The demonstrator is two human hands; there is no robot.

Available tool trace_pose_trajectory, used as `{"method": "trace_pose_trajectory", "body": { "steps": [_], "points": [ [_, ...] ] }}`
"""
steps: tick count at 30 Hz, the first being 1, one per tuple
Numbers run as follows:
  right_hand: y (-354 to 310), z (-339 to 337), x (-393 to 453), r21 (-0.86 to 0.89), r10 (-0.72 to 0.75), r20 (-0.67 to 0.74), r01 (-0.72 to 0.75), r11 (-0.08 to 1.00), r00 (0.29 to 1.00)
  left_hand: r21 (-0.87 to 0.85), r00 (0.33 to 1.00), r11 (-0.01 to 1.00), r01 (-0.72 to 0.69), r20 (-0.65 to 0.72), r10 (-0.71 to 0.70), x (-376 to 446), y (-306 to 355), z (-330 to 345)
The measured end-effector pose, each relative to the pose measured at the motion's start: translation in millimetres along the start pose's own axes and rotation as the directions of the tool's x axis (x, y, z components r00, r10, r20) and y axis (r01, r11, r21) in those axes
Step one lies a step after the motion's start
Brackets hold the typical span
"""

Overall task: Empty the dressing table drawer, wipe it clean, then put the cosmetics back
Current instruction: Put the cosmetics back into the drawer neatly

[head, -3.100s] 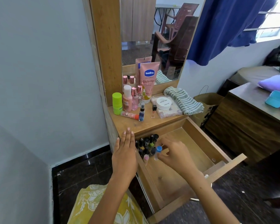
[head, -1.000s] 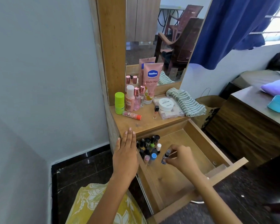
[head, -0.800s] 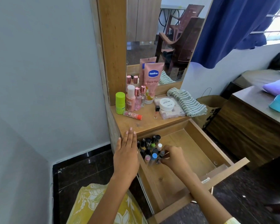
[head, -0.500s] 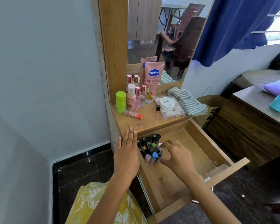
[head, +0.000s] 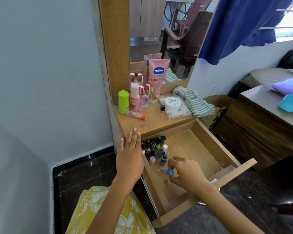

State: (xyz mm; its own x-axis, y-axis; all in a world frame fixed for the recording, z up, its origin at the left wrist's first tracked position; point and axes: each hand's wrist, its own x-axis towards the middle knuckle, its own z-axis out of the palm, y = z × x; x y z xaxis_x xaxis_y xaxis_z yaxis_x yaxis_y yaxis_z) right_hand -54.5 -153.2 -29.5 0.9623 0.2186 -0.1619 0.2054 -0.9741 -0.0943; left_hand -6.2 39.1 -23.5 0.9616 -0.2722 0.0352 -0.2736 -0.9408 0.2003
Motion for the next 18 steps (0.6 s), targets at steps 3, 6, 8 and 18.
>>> {"method": "trace_pose_trajectory", "body": {
  "steps": [3, 6, 8, 18],
  "points": [
    [1, -4, 2, -0.155, 0.169, 0.186, -0.141, 0.978, 0.968, -0.003, 1.0, 1.0, -0.001, -0.008, 0.001, 0, 0, 0],
    [-1, 0, 11, -0.247, 0.248, 0.276, -0.181, 0.952, 0.929, -0.018, 1.0, 1.0, -0.002, -0.014, 0.002, -1, 0, 0],
    [-6, 4, 19, -0.252, 0.244, 0.274, -0.175, 0.952, 0.93, -0.016, 1.0, 1.0, -0.003, -0.016, 0.002, -1, 0, -1],
    [-13, 14, 17, 0.376, 0.306, 0.047, -0.3, 0.877, 0.951, 0.003, 1.0, 1.0, 0.0, -0.015, 0.0, 0, -1, 1]
  ]
}}
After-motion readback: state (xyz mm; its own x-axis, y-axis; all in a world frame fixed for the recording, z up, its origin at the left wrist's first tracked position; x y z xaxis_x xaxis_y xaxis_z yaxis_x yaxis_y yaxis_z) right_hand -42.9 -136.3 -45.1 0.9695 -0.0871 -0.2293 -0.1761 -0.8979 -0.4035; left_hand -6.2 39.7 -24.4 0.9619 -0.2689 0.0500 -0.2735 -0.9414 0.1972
